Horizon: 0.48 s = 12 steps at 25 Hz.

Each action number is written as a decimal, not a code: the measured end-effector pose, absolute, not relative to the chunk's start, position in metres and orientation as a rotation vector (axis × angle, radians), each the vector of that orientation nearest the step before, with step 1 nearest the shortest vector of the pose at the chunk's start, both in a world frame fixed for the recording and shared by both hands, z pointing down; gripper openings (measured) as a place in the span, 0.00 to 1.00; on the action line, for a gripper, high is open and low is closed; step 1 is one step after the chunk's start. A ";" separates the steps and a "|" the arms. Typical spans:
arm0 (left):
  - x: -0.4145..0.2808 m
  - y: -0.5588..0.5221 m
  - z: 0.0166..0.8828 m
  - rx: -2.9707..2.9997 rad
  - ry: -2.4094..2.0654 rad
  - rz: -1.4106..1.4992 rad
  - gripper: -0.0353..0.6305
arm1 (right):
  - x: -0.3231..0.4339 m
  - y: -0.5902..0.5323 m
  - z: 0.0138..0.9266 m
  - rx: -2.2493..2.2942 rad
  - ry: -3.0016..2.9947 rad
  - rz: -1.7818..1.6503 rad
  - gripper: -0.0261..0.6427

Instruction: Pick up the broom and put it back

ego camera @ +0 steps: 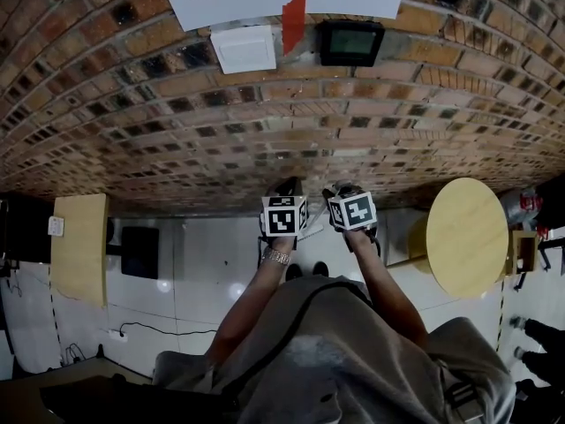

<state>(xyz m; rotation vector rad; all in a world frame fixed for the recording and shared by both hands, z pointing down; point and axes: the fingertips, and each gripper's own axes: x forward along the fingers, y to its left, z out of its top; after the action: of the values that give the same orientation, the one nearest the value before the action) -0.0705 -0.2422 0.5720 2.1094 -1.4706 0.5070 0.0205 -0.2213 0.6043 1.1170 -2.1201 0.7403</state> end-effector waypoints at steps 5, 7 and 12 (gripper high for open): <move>-0.069 -0.245 0.573 2.109 -1.470 0.517 0.06 | 0.022 -0.217 0.612 1.105 -2.098 0.731 0.19; -0.068 -0.245 0.572 2.115 -1.464 0.506 0.06 | 0.026 -0.215 0.621 1.104 -2.077 0.733 0.19; -0.069 -0.244 0.563 2.116 -1.482 0.460 0.06 | 0.042 -0.219 0.686 1.084 -1.975 0.761 0.19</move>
<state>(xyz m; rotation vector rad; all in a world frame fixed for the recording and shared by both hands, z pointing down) -0.0685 -0.2445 0.5629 2.1161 -1.4823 0.4601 0.0420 -0.2192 0.6864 1.0842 -1.9753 0.7609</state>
